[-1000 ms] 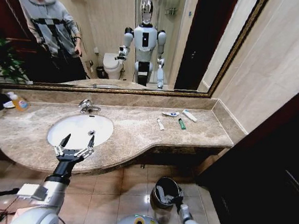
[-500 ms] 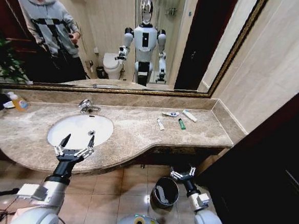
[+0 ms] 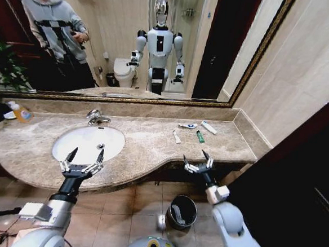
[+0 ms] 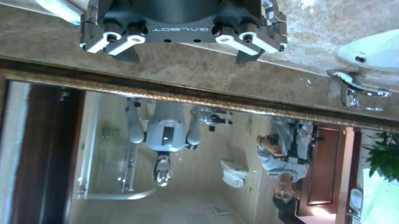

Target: Pick up the trash from the sink and place it in the trash bin.

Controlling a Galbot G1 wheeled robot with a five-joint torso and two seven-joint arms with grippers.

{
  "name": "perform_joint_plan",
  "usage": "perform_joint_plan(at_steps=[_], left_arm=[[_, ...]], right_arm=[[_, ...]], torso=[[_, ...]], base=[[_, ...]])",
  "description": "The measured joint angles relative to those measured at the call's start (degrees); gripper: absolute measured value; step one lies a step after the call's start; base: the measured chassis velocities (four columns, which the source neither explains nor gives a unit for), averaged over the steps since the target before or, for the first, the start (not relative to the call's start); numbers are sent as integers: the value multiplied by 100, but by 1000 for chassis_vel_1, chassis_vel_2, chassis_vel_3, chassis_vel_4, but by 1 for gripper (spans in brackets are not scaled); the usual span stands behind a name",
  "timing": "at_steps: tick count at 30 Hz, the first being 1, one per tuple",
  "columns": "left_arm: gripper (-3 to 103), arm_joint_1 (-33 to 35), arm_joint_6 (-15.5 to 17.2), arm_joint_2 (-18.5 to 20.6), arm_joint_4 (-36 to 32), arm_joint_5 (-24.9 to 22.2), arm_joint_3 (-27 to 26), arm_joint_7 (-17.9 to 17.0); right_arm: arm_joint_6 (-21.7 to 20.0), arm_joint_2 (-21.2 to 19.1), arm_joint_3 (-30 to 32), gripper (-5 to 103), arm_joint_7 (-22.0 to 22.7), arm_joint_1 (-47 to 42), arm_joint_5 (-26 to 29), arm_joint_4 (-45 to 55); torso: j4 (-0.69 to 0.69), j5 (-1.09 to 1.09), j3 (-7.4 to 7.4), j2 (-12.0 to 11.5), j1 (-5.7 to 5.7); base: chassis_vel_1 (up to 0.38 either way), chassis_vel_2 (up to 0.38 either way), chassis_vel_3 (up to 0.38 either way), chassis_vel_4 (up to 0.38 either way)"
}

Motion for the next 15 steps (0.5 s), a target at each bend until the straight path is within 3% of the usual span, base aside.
perform_joint_plan(at_steps=[8,15], left_arm=[[100,0,0,0,0,0,0,0],[100,0,0,0,0,0,0,-1]], right_arm=[[-390,-217,-660,100,268,1391,599,-1222],[-800,-123,-892,100,492,2321,927,-2214]], torso=[[2,-2,0,0,1],[0,0,0,0,1]], base=[[0,0,0,0],[0,0,0,0]])
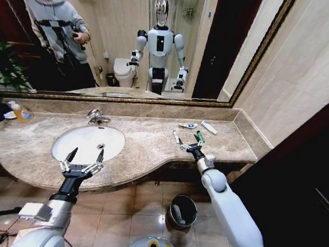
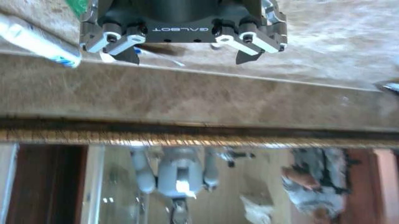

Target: Pick up the trash from the sink and place it in the trash bin.

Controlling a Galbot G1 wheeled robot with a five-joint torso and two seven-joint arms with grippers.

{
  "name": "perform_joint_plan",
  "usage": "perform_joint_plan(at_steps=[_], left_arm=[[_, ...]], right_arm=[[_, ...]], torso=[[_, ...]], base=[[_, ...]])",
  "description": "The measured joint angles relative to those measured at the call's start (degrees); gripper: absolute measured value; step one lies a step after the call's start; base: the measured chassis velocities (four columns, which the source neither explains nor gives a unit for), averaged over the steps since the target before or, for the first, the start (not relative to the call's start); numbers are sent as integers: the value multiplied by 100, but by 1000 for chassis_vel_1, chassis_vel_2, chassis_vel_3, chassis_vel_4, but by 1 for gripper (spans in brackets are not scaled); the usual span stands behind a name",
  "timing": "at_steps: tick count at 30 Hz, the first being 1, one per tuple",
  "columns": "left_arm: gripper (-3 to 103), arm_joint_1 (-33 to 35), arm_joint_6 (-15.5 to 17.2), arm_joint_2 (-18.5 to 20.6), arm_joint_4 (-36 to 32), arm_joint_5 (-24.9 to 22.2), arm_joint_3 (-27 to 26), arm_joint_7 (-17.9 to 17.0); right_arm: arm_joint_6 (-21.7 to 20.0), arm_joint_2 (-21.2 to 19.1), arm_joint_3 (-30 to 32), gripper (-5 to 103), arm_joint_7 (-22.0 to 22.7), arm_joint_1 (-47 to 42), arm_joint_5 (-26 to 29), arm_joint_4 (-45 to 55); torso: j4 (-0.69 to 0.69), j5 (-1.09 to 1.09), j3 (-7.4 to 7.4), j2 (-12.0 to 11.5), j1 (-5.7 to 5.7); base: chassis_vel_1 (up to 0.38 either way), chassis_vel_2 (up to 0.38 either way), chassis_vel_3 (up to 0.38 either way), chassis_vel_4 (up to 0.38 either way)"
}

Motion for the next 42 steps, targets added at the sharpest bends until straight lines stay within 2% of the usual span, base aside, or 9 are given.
perform_joint_plan(at_steps=[4,6,11,22,28,33,35,41,42], left_arm=[[100,0,0,0,0,0,0,0],[100,-1,0,0,0,0,0,1],[100,-1,0,0,0,0,0,1],[100,0,0,0,0,0,0,1],[100,-1,0,0,0,0,0,1],[100,0,0,0,0,0,0,1],[100,0,0,0,0,0,0,1],[100,-1,0,0,0,0,1,1],[100,-1,0,0,0,0,1,1]], right_arm=[[-14,100,-13,100,6,459,-26,-523],[18,271,21,100,4,964,-152,-1209],[95,419,150,100,-6,1283,-298,-1739],[98,358,524,103,-17,1173,-372,-2054],[67,326,568,92,-22,1046,-368,-2041],[56,313,576,65,-23,981,-364,-2008],[54,304,576,65,-23,968,-363,-1991],[19,268,581,37,-16,868,-357,-1891],[19,268,581,37,-16,868,-357,-1891]], torso=[[1,-2,0,0,0],[1,-2,-1,0,0],[1,-1,-1,0,0],[0,0,-1,0,-1],[0,-1,-1,1,-1],[0,-1,-1,1,-1],[0,-1,-1,1,-1],[0,-1,-1,1,-1],[0,-1,-1,1,-1]], base=[[0,0,0,0],[0,0,0,0],[0,0,0,0],[0,0,0,0],[0,0,0,0],[0,0,0,0],[0,0,0,0],[0,0,0,0],[0,0,0,0]])
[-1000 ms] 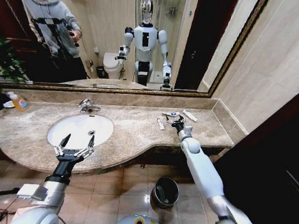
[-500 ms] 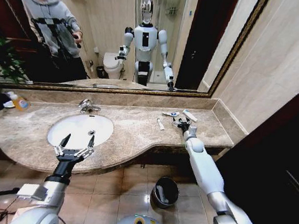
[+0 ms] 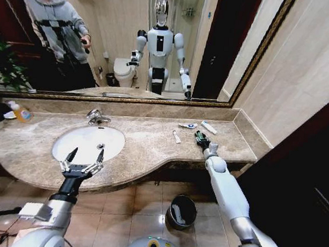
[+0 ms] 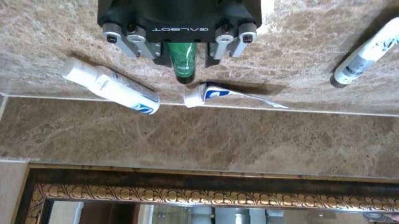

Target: Pick up the trash from the sink and place it in the trash bin.

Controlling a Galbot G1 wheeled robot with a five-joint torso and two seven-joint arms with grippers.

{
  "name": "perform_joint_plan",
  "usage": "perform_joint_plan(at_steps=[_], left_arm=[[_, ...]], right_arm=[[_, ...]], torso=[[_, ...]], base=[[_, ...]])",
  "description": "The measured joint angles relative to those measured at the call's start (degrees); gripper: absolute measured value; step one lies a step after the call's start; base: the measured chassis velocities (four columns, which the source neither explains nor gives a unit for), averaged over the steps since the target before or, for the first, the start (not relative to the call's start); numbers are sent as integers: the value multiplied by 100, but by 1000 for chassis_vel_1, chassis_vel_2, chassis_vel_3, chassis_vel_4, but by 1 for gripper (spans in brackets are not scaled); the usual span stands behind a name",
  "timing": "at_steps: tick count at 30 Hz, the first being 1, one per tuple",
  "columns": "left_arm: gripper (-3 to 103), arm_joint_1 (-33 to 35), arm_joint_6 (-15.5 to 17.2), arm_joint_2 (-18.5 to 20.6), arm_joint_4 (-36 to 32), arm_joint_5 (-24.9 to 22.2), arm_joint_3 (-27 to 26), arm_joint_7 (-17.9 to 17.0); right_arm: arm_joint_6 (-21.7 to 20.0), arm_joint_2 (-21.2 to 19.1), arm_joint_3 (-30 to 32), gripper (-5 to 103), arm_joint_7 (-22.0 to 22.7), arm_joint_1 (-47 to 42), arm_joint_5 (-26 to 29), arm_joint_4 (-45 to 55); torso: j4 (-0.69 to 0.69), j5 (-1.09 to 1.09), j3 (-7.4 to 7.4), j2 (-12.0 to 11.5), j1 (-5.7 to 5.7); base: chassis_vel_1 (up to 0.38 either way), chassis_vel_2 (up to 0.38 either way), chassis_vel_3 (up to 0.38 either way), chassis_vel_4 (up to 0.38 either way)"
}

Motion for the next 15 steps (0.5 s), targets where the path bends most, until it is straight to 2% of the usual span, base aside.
perform_joint_plan(at_steps=[2,4,5,9,15], left_arm=[[100,0,0,0,0,0,0,0],[100,0,0,0,0,0,0,0],[100,0,0,0,0,0,0,0],[100,0,0,0,0,0,0,0],[100,0,0,0,0,0,0,0]], right_arm=[[-6,-20,6,27,4,-67,17,68],[-5,-24,7,27,5,-84,22,88],[-5,-42,9,16,7,-134,45,164],[-14,-76,17,11,14,-258,83,333],[190,-248,60,11,-40,-580,155,873]], torso=[[0,-1,0,0,0],[0,-1,0,0,0],[0,-1,0,0,0],[0,0,0,0,0],[0,0,0,0,0]], base=[[0,0,0,0],[0,0,0,0],[0,0,0,0],[0,0,0,0],[0,0,0,0]])
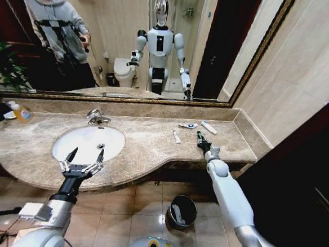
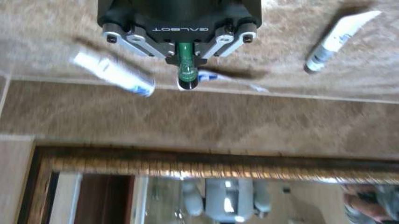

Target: Pick up the trash from the sink and place it in the trash bin.

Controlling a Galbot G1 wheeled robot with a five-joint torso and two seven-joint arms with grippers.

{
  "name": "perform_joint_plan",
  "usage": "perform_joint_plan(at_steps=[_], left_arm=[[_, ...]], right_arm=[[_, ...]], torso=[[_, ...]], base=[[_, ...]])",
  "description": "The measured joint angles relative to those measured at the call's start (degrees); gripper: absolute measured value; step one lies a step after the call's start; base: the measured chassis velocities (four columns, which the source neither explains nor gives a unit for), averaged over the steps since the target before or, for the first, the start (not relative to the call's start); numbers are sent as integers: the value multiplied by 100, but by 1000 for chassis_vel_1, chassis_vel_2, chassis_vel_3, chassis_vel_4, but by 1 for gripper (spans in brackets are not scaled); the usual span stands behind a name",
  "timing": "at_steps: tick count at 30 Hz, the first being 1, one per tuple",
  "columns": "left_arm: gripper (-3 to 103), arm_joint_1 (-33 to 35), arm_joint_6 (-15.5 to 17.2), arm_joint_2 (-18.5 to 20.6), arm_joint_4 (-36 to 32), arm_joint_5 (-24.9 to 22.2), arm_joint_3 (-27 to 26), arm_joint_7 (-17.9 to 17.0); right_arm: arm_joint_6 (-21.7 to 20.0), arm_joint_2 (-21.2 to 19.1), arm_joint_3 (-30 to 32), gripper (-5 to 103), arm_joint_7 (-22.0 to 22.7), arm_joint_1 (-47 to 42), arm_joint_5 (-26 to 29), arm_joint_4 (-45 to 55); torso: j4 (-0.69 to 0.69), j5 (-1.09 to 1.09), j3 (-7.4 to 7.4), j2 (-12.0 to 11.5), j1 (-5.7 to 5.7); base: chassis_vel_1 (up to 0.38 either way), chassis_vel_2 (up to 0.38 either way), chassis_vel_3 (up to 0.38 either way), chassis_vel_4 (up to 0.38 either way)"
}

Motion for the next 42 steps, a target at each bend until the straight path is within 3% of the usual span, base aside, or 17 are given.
perform_joint_plan(at_steps=[11,20,32,40,42], left_arm=[[100,0,0,0,0,0,0,0],[100,0,0,0,0,0,0,0],[100,0,0,0,0,0,0,0],[100,0,0,0,0,0,0,0],[100,0,0,0,0,0,0,0]], right_arm=[[597,-295,346,11,-99,-1097,-225,1358],[864,-240,612,11,-109,-2210,-250,2337],[1638,409,861,11,-72,-3881,-784,3095],[2386,831,807,11,-72,-4766,-908,2736],[2783,880,733,11,-65,-5029,-971,2280]], torso=[[0,-1,0,0,0],[0,0,0,0,0],[0,-2,-1,0,-1],[-1,-1,0,0,-1],[0,-1,0,0,-1]], base=[[0,0,0,0],[0,0,0,0],[0,0,0,0],[0,0,0,0],[0,0,0,0]])
